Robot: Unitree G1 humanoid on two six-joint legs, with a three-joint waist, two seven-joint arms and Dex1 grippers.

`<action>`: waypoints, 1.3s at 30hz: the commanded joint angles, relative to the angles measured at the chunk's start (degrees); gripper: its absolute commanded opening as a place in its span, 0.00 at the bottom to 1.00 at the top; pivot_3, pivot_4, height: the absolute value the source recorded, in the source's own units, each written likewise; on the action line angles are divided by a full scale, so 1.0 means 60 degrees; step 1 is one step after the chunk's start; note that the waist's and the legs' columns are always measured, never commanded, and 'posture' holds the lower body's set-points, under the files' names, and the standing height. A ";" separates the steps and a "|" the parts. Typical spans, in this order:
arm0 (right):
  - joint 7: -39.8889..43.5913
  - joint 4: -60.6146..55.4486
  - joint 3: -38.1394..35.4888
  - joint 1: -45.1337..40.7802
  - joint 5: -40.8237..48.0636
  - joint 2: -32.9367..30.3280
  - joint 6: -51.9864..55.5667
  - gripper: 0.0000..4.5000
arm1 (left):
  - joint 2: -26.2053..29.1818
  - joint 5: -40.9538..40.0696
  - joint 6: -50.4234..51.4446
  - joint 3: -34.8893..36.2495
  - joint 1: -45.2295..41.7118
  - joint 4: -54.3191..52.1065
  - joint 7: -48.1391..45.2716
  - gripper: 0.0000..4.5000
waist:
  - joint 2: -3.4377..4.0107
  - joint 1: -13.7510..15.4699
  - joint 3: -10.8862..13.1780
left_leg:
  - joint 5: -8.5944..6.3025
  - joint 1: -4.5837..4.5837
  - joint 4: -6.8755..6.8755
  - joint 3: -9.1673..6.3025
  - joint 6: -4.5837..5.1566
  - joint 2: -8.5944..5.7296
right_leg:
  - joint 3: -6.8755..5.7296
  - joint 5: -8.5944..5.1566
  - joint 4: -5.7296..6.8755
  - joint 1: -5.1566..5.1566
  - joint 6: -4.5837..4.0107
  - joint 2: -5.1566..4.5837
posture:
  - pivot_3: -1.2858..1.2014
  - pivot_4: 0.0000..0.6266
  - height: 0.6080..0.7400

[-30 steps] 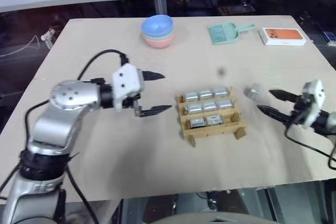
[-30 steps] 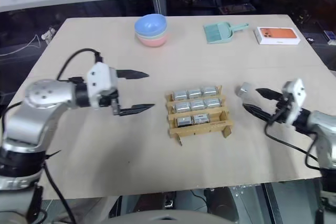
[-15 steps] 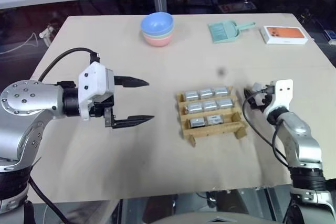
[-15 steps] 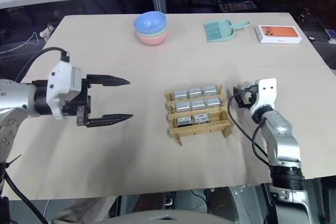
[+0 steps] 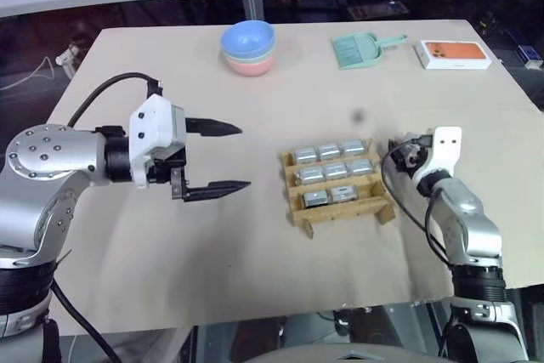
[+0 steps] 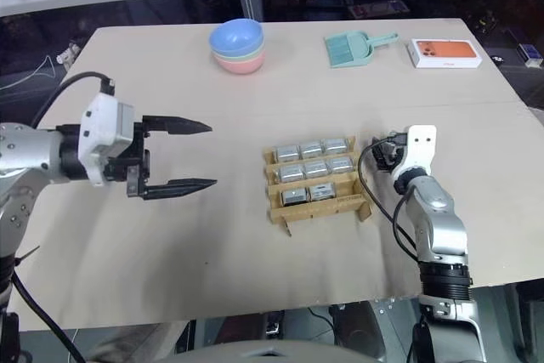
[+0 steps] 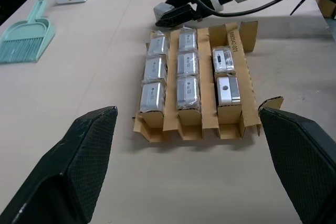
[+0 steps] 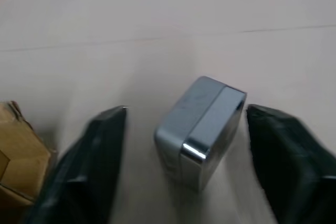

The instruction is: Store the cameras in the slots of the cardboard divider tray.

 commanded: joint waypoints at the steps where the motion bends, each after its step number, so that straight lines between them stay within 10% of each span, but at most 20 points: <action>1: -0.0019 -0.0310 -0.0069 -0.0118 -0.0044 -0.0092 -0.0289 0.39 | 0.0050 -0.0087 -0.0135 0.0087 -0.0201 -0.0001 -0.0022 1.00 | 0.0000 -0.0003 0.0000 | 0.0000 0.0000 0.0000 0.0000 0.0000 0.0000 | 0.0000 0.0000 0.0000 0.0000 0.0000 0.0000 | 0.52 0.24 1.00; 3: 0.0089 -0.0335 0.0016 -0.0095 -0.0148 -0.0217 -0.0382 0.17 | 0.0062 -0.0069 -0.0154 0.0081 -0.0210 0.0037 -0.0035 1.00 | 0.0000 -0.0003 0.0000 | 0.0000 0.0000 0.0000 0.0000 0.0000 0.0000 | 0.0000 0.0001 0.0000 0.0000 0.0001 0.0000 | 0.52 0.24 1.00; 9: 0.1411 -0.0834 -0.0003 0.0343 0.0178 -0.0884 -0.1010 0.17 | -0.0004 -0.0168 -0.0085 0.0072 -0.0239 0.0057 0.0020 1.00 | 0.0001 0.0012 0.0001 | 0.0000 -0.0001 0.0000 0.0002 0.0000 0.0000 | 0.0000 0.0002 -0.0001 0.0000 0.0003 0.0000 | 0.52 0.24 1.00; 17: 0.7790 -0.2044 -0.1003 0.1270 0.4505 -0.3283 -0.0646 0.17 | -0.0154 -0.0249 -0.0151 -0.0036 -0.0328 0.0465 -0.0127 1.00 | 0.0000 0.0034 0.0007 | -0.0002 0.0010 0.0001 -0.0008 0.0005 0.0003 | 0.0002 0.0005 -0.0001 0.0009 0.0008 0.0002 | 0.52 0.24 1.00; 23: 1.1517 -0.0644 0.0054 0.1052 0.3665 -0.5026 -0.2194 0.17 | -0.0370 -0.0423 -0.0066 -0.0257 -0.0709 0.0626 -0.0227 1.00 | -0.0016 0.0031 0.0007 | -0.0002 0.0017 0.0014 0.0004 0.0005 0.0004 | -0.0003 -0.0003 0.0000 0.0021 0.0014 0.0008 | 0.52 0.24 1.00; 39: 1.3692 0.2602 0.2209 -0.1974 0.2167 -0.4595 -0.4021 0.17 | 0.0236 -0.1606 0.0777 0.0474 -0.0029 0.0367 -0.0868 1.00 | -0.0021 0.0119 0.0014 | 0.0000 0.0002 0.0019 0.0007 0.0002 0.0002 | -0.0006 0.0006 0.0001 0.0011 0.0007 0.0003 | 0.52 0.24 1.00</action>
